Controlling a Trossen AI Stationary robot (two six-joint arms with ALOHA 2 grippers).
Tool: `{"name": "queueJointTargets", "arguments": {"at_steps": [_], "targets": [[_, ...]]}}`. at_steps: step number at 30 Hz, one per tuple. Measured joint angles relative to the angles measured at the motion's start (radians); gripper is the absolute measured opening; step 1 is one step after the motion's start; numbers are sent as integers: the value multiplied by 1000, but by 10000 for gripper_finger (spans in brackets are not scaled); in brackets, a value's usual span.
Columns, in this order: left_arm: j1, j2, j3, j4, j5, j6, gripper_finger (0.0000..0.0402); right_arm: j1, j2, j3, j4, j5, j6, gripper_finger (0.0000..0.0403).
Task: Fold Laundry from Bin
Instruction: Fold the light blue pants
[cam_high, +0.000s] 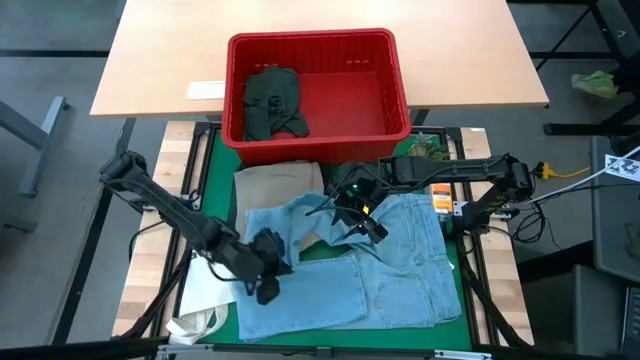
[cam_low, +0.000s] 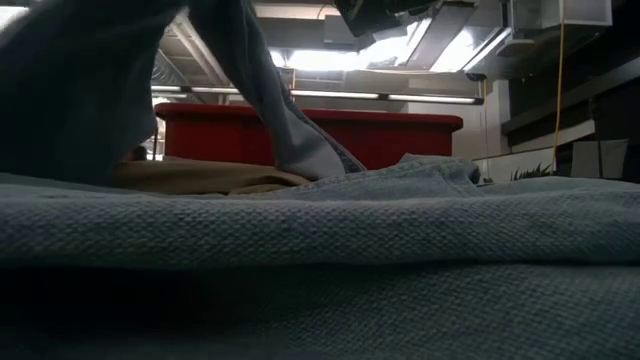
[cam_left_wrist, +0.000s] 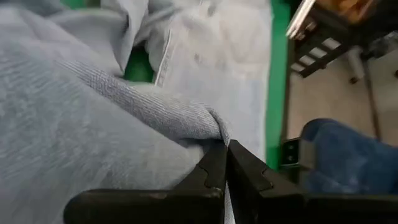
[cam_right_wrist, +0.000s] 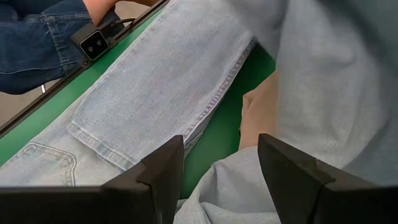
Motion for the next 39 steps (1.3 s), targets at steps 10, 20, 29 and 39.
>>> {"name": "queueJointTargets", "arguments": {"at_steps": [10,20,29,39], "targets": [[35,203,-2,186,89,105,60,0,0,0,-2,0,0,205],[103,169,-2,248,236,136,147,0,0,0,-3,0,0,205],[142,168,-2,321,366,201,148,0,0,0,-11,0,3,205],[177,167,-2,95,499,122,148,0,0,0,-156,0,4,205]]}}
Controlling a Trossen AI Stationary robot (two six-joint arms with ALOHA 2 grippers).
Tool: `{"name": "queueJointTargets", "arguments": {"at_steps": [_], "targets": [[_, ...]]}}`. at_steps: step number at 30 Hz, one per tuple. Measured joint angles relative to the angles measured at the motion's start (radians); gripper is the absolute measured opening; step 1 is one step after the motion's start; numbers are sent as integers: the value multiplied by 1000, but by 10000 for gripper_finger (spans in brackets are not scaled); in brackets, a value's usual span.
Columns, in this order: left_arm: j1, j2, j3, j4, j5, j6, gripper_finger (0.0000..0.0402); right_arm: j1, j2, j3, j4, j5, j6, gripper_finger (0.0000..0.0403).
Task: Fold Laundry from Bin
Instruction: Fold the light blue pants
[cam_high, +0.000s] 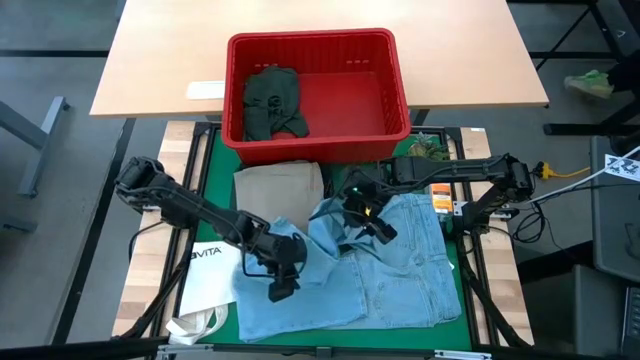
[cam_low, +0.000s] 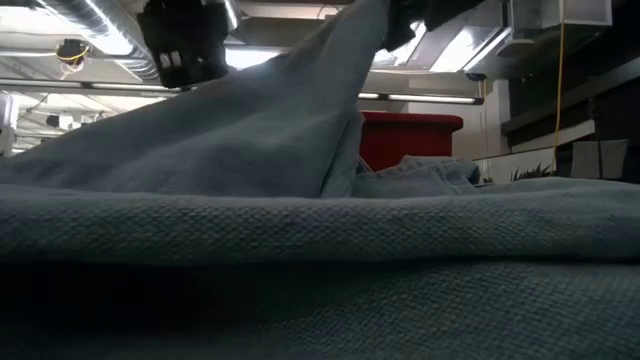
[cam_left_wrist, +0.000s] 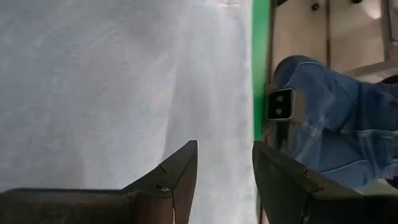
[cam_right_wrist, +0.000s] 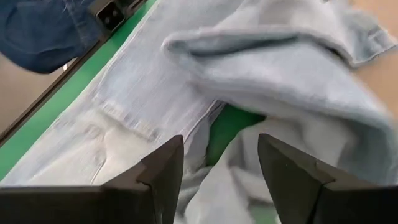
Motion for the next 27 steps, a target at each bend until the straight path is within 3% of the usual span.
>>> {"name": "queueJointTargets", "arguments": {"at_steps": [4,6,12,17,27], "targets": [[3,-52,0,-55,-8,3,148,0,0,0,-65,0,-13,205],[4,-96,0,-108,-65,3,148,4,-2,0,-77,1,-18,205],[19,-236,1,-286,-370,3,147,56,-5,-1,-34,45,-21,205],[10,-256,1,-353,-620,6,147,126,0,-1,-25,47,-24,205],[17,-248,1,-328,-653,7,147,259,0,-1,-22,90,-27,205]]}}
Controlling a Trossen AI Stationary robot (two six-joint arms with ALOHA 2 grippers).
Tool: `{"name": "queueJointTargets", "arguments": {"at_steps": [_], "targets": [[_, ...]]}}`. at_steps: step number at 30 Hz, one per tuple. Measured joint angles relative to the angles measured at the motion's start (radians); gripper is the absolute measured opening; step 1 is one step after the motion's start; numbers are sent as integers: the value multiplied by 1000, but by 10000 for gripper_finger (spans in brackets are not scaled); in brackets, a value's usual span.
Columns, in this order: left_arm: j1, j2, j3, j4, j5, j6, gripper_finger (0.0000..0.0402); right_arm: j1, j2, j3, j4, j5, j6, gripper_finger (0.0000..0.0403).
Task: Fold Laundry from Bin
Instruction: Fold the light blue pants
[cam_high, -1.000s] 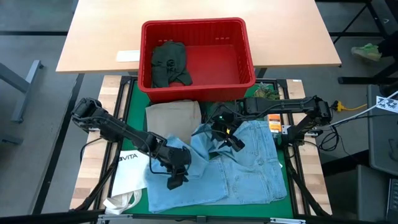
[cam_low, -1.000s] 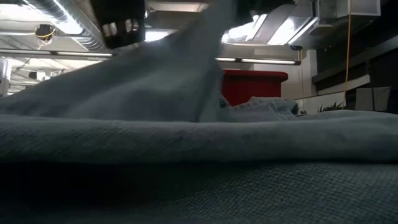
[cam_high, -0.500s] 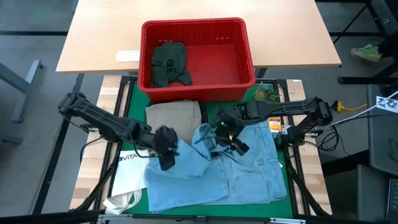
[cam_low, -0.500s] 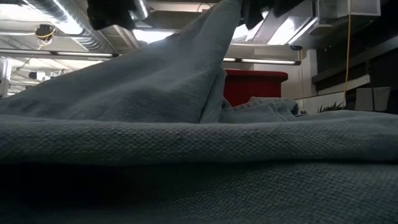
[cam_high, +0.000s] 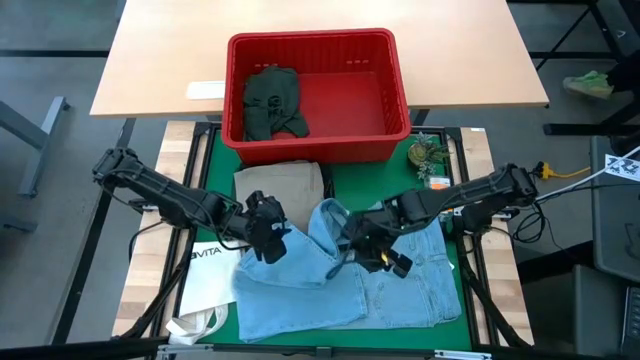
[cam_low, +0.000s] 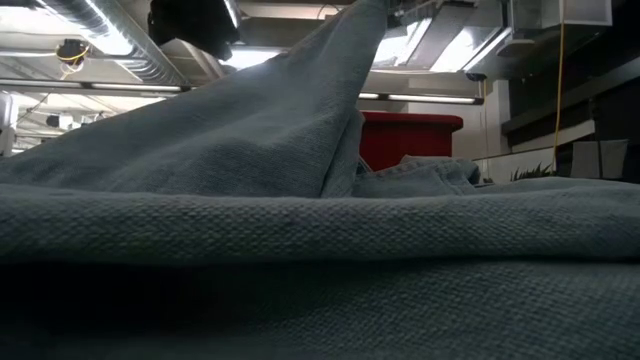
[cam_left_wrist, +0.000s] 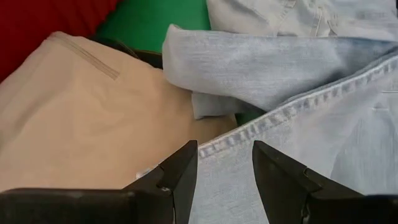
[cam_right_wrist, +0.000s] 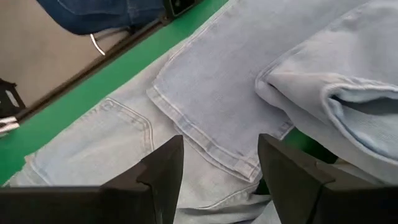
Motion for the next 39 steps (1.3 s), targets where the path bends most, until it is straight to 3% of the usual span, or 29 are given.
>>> {"name": "queueJointTargets", "arguments": {"at_steps": [6,16,25,31,35,39], "targets": [[8,0,0,30,-3,0,147,44,0,0,0,89,0,205],[68,0,0,43,34,-2,147,41,0,0,1,111,0,205],[146,0,-7,-135,88,-82,147,41,0,0,13,131,0,205],[174,0,-76,-109,99,-89,147,41,0,0,48,136,1,205],[173,1,-155,-17,164,-126,147,41,0,0,48,136,1,205],[169,1,-230,68,163,-141,147,41,0,0,56,136,0,205]]}}
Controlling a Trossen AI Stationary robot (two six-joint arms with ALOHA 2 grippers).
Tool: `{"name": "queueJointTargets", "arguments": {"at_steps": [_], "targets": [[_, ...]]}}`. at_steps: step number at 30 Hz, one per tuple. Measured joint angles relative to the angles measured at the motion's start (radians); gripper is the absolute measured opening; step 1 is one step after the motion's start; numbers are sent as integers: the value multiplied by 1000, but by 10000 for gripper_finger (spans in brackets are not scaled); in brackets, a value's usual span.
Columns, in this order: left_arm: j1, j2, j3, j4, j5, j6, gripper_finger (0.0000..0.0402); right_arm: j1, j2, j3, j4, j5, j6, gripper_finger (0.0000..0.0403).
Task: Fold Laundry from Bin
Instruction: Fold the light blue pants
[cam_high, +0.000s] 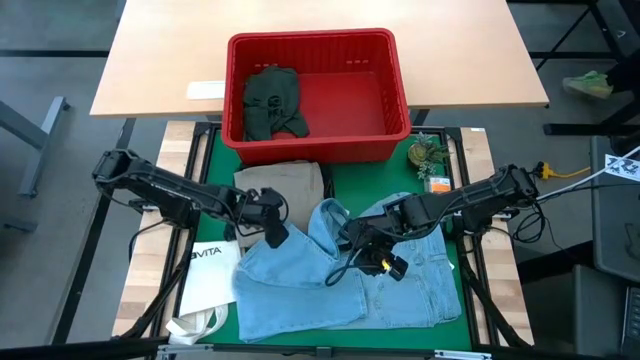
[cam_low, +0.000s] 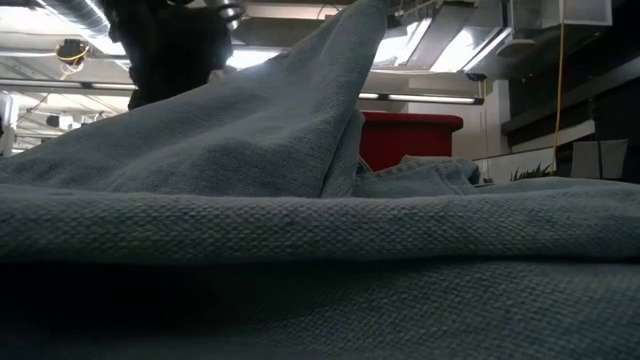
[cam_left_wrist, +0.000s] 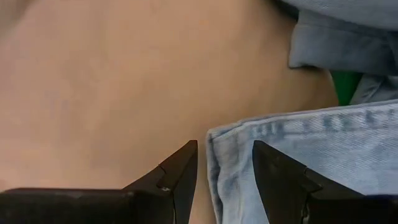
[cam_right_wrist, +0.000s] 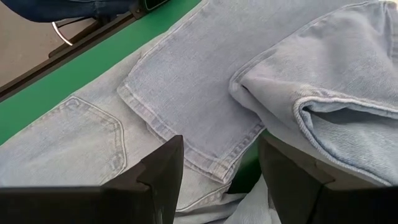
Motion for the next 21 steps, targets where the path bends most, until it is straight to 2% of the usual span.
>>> {"name": "queueJointTargets", "arguments": {"at_steps": [6,11,14,19,21], "targets": [[0,0,-68,111,5,-1,147,0,0,0,-1,0,0,205],[0,0,-73,124,17,1,140,0,0,0,-1,0,0,205],[0,0,-73,126,41,1,114,0,0,0,-1,0,0,205],[0,-1,-73,151,72,2,30,0,0,0,-1,0,0,205],[0,-10,-72,151,83,0,12,0,0,0,-1,0,0,205]]}}
